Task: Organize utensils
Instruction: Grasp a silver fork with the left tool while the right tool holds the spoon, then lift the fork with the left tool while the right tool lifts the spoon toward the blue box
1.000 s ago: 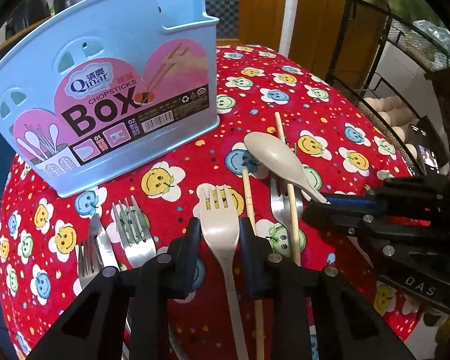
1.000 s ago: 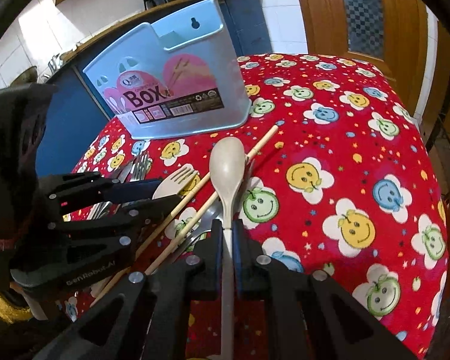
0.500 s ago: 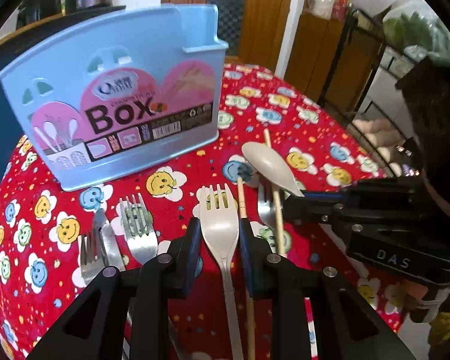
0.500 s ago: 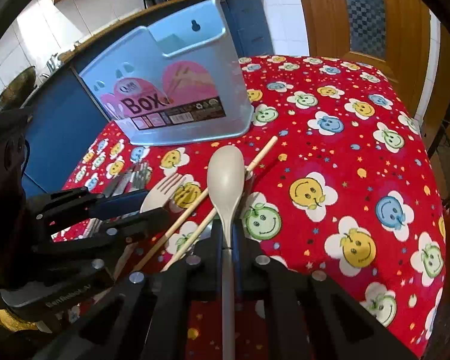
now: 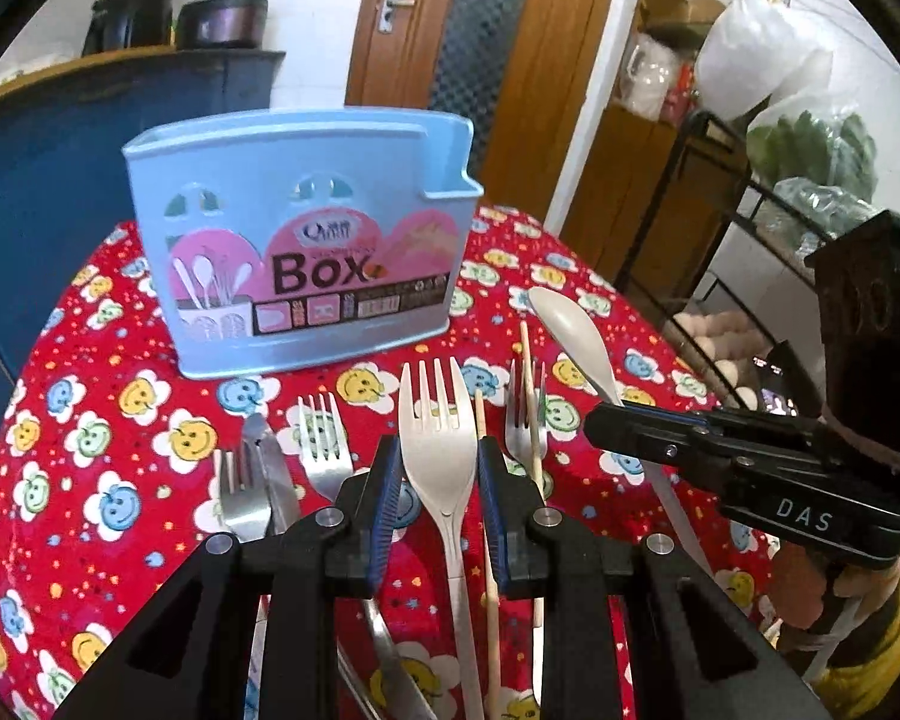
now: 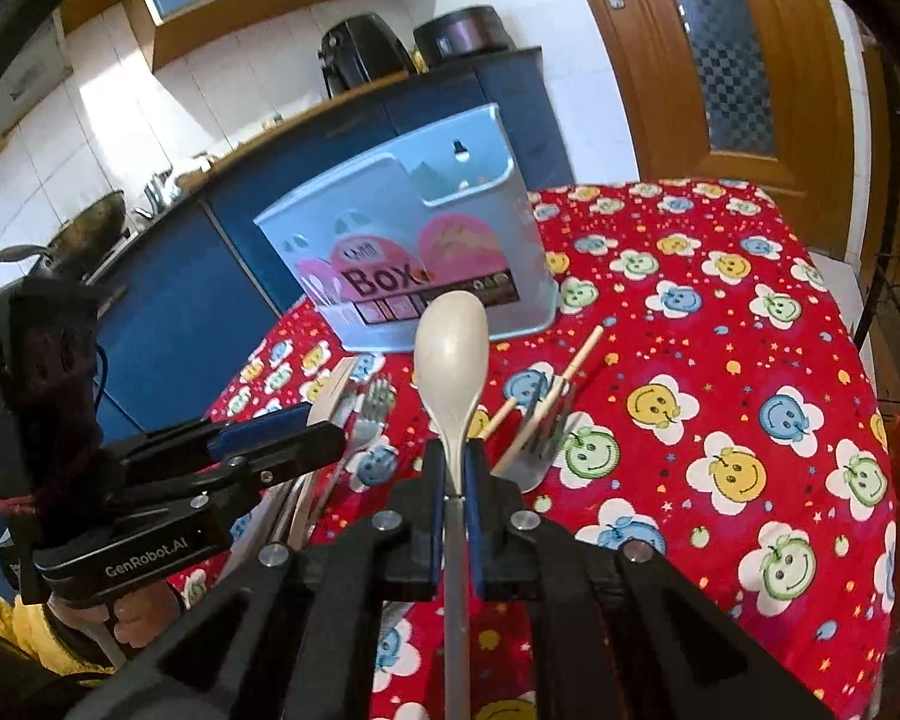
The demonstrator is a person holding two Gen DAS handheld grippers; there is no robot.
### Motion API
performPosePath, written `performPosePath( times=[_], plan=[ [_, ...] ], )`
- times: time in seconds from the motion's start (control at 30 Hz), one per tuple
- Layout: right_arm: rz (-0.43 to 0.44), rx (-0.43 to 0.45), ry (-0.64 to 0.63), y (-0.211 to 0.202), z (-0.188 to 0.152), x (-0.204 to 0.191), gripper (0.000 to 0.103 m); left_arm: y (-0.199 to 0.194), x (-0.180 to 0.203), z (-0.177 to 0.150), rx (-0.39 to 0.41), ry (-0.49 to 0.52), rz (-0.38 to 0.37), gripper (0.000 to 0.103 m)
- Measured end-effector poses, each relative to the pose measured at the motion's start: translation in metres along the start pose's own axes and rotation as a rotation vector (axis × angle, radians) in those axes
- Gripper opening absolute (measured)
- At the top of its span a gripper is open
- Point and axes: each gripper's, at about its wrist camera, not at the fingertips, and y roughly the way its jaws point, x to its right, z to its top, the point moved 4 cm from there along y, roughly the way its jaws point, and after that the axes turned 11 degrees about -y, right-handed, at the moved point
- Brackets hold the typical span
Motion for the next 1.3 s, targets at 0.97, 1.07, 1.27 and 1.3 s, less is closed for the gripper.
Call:
performPosePath(
  times=[0.97,1.07,1.27,1.3],
  plan=[
    [-0.012,0.128,-0.009,-0.028,0.012,-0.030,0.008,-0.062,0.000,0.004,0.167,0.005,-0.076,0.025],
    [-0.015,0.135,-0.010,-0.029,0.014,-0.032,0.008,-0.068,-0.001,0.005,0.182,0.000,-0.078,0.025],
    [-0.019,0.154,-0.015,-0.032,0.018,-0.036,0.008,-0.078,-0.005,0.009,0.207,-0.007,-0.083,0.025],
    [-0.018,0.157,-0.015,-0.032,0.019,-0.037,0.008,-0.080,-0.006,0.010,0.213,-0.008,-0.085,0.025]
  ],
)
